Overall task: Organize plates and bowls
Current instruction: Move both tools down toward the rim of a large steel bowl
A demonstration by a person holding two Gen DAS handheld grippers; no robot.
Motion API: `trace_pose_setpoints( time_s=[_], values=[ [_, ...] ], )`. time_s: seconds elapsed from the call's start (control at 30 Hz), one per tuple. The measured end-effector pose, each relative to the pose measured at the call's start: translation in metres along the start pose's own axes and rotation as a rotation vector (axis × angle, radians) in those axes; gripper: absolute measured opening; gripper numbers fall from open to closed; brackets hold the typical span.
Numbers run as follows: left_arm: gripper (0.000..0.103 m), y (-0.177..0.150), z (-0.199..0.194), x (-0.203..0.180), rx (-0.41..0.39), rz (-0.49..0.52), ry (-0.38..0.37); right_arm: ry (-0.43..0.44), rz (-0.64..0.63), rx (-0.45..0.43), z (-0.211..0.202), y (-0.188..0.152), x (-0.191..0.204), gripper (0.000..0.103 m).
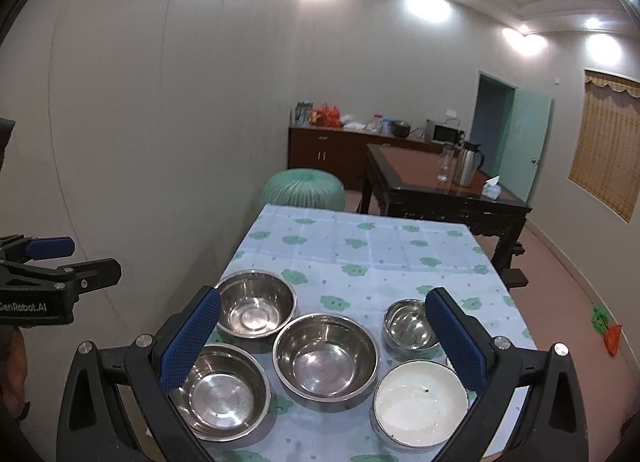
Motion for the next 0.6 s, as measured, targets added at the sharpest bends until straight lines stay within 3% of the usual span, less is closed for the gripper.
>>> trace_pose_setpoints(
  time_s=[0.6],
  values=[
    [0.095, 0.008, 0.105, 0.014, 0.218, -0.124, 0.098, 0.181, -0.048, 0.261, 0.131, -0.001, -0.01, 0.102]
  ],
)
Point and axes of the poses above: each gripper's, at about its wrist camera, not at the fingertips, and z roughly the way its jaws point, x to its left, y to its top, the point moved 3 cm from there along z, roughly the way its jaws point, and after that the axes turned 10 degrees about x, right-handed, at the moved point
